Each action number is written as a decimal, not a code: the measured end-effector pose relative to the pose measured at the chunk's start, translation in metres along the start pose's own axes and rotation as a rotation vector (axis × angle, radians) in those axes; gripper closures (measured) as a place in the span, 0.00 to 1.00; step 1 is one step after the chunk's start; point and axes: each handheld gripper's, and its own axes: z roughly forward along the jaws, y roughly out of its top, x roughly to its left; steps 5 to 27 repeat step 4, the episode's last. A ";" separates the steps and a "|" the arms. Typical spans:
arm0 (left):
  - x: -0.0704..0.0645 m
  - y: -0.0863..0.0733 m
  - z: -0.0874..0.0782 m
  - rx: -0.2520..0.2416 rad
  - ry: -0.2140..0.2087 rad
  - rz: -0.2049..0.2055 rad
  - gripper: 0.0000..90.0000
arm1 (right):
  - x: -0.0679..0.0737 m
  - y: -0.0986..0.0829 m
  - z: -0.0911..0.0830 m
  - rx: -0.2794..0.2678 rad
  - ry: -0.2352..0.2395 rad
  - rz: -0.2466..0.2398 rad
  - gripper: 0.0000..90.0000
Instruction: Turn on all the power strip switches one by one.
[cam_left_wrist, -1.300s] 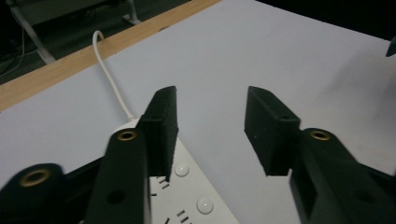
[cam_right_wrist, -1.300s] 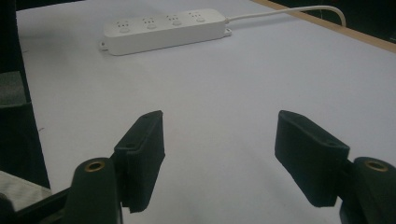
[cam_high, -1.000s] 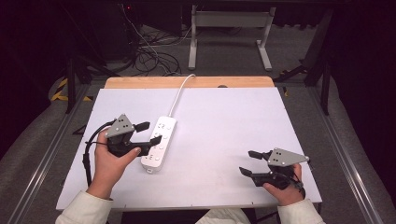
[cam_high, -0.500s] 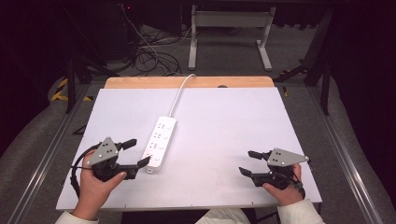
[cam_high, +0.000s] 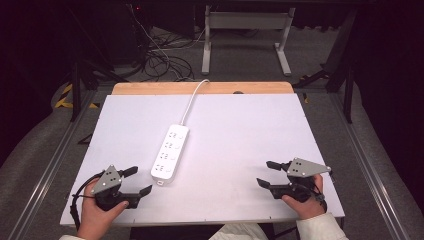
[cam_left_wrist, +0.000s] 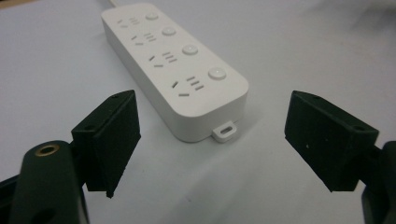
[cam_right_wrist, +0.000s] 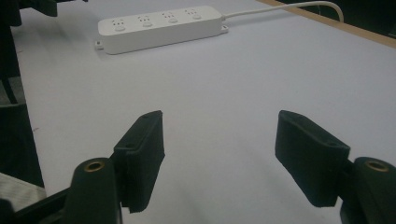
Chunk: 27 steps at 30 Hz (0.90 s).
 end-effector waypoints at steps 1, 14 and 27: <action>0.000 0.000 0.001 -0.002 -0.002 -0.008 0.21 | 0.000 0.000 0.000 0.000 0.000 0.003 0.37; -0.001 0.002 0.002 -0.023 -0.014 -0.039 0.21 | -0.001 -0.001 0.000 0.007 -0.003 0.007 0.37; -0.001 0.002 0.002 -0.023 -0.014 -0.039 0.21 | -0.001 -0.001 0.000 0.007 -0.003 0.007 0.37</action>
